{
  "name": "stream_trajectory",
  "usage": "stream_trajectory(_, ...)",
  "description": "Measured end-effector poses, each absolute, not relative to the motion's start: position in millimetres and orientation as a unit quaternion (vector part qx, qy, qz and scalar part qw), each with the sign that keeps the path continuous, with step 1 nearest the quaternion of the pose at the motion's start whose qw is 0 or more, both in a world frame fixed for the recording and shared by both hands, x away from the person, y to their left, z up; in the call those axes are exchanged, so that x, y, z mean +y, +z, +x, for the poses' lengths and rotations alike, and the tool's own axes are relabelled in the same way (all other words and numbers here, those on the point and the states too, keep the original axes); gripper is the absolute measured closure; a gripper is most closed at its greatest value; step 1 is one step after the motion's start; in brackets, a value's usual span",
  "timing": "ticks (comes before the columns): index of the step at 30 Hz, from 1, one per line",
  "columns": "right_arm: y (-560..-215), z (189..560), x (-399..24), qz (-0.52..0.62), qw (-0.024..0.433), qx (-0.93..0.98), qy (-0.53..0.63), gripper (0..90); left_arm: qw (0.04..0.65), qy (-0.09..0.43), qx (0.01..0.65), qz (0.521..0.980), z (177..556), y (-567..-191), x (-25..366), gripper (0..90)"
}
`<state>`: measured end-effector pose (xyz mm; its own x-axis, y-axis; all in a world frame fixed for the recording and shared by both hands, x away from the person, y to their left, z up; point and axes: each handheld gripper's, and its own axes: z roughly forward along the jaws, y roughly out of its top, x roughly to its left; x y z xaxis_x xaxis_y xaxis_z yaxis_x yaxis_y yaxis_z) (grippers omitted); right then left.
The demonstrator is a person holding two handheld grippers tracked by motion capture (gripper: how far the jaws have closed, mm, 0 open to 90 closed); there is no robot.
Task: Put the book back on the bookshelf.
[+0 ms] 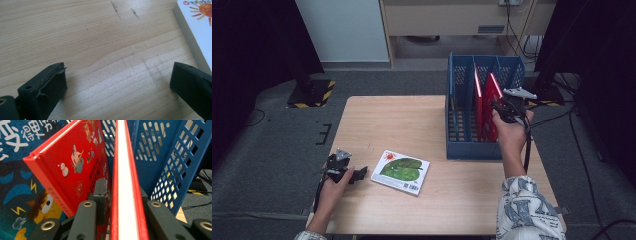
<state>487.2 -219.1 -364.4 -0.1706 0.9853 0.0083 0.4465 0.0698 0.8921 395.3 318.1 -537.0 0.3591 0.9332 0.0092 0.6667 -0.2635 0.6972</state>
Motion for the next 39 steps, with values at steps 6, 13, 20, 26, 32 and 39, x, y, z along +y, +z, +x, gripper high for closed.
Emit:
stream_trajectory(6, -362.2, 485.2, -219.0, 0.550, 0.336, 0.649, 0.405, 71.5, 0.308, 0.217, 0.523, 0.765, 395.4, -537.0, 317.8, 0.0)
stream_trajectory(13, -357.3, 487.1, -216.0, 0.546, 0.345, 0.649, 0.403, 73.1, 0.308, 0.216, 0.521, 0.766, 395.4, -536.9, 317.0, 0.0)
stream_trajectory(20, -356.0, 490.5, -213.9, 0.550, 0.343, 0.649, 0.397, 72.9, 0.308, 0.216, 0.520, 0.767, 395.4, -536.9, 316.5, 0.0)
stream_trajectory(26, -355.7, 491.1, -214.4, 0.550, 0.347, 0.651, 0.391, 76.6, 0.309, 0.216, 0.520, 0.767, 395.5, -537.0, 316.0, 0.0)
stream_trajectory(32, -354.7, 491.6, -213.6, 0.553, 0.347, 0.651, 0.386, 78.3, 0.309, 0.215, 0.519, 0.767, 395.5, -537.1, 315.6, 0.0)
stream_trajectory(39, -355.5, 493.2, -207.2, 0.549, 0.360, 0.647, 0.387, 79.4, 0.310, 0.215, 0.518, 0.768, 395.5, -537.1, 315.4, 0.0)
